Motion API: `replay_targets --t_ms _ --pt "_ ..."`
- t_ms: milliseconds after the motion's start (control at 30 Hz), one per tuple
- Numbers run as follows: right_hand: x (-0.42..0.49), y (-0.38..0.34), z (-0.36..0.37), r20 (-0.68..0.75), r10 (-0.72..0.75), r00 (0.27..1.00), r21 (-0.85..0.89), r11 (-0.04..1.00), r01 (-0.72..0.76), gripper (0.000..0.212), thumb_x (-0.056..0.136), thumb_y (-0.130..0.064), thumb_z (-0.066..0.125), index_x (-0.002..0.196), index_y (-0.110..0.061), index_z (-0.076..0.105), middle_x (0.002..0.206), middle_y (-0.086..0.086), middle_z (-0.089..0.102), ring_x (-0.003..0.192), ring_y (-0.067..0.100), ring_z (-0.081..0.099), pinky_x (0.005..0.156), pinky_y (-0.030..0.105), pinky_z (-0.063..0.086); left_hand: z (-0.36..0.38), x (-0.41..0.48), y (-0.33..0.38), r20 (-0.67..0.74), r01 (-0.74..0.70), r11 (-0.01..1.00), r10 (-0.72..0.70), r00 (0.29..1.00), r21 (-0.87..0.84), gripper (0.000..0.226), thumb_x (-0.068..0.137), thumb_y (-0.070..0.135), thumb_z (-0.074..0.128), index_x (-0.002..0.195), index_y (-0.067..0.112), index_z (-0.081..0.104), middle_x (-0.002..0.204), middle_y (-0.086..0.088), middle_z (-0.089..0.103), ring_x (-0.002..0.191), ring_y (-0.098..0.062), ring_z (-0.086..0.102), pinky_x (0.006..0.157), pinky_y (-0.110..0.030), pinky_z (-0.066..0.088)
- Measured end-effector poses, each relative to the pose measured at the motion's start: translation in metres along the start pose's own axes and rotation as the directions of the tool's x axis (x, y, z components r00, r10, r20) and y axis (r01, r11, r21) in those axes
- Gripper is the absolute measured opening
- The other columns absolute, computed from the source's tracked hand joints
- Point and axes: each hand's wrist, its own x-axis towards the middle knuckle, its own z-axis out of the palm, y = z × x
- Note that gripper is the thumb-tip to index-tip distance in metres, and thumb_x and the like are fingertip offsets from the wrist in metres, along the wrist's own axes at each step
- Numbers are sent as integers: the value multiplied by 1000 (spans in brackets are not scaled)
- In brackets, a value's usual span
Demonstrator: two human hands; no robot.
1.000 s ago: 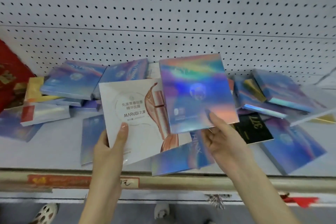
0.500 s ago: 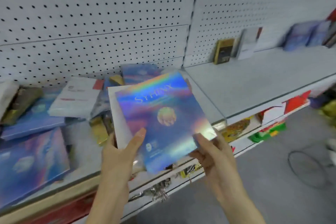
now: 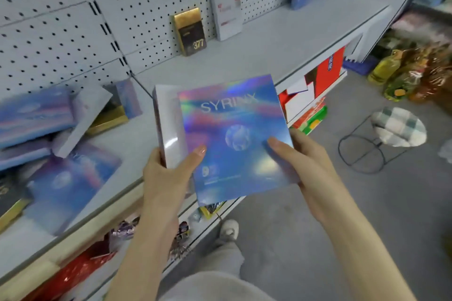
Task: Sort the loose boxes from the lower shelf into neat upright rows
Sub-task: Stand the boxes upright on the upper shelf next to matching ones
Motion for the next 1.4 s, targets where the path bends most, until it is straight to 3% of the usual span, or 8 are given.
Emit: replay_targets --t_ms 67,167,433,667,933,1133,1300,1400 --pt "25 -3 -14 -32 7 999 -24 1000 -8 43 71 -43 70 109 -22 67 110 -4 71 102 18 68 94 47 52 30 16 2 9 17 1000 -17 1000 1 26 73 23 80 91 19 62 79 0 68 63 -11 65 50 -24 51" --pt "73 -10 -38 -57 -11 998 -41 999 9 33 80 -32 75 109 -18 66 110 1 71 98 19 69 88 40 55 78 48 2 13 47 999 -47 999 -2 24 76 21 77 90 13 60 75 -2 62 49 -2 59 40 -16 44" --pt "218 -43 -100 -103 31 994 -108 993 -43 30 80 -18 75 107 -14 63 101 5 72 89 22 70 66 23 55 208 154 9 26 106 994 -105 994 -27 25 73 20 79 90 17 59 92 -6 68 71 -15 66 52 -24 52" --pt "310 -59 -149 -97 100 990 -25 994 -103 32 78 -13 76 108 -12 63 99 6 74 90 26 71 82 38 57 296 209 26 -8 118 993 -118 993 -27 27 74 20 79 90 17 57 86 3 68 57 0 65 46 -16 49" --pt "428 -59 -219 43 188 981 -2 982 -188 32 77 -10 76 107 -9 64 96 10 75 91 31 71 85 43 56 389 248 13 -213 144 986 -157 964 -79 25 77 27 76 96 19 62 92 4 71 81 -12 69 64 -27 50" --pt "533 -84 -298 147 131 980 -40 991 -127 37 71 -5 81 101 -7 60 78 4 74 63 12 69 51 19 50 481 283 0 -390 69 993 -101 915 -96 29 85 20 69 111 18 58 107 -1 68 93 -17 65 73 -28 49" --pt "604 -94 -343 216 113 970 -33 994 -109 27 81 1 70 101 -12 58 94 8 71 84 23 66 75 34 50 531 322 -10 -438 42 981 46 898 188 36 84 29 69 116 18 56 111 2 65 102 -19 63 81 -27 47" --pt "633 -94 -346 264 80 961 -43 997 -71 26 83 1 68 97 -17 56 91 7 68 86 24 62 78 38 47 541 344 -8 -479 91 924 107 871 371 46 85 39 67 121 13 55 119 -5 65 106 -24 61 81 -24 41"
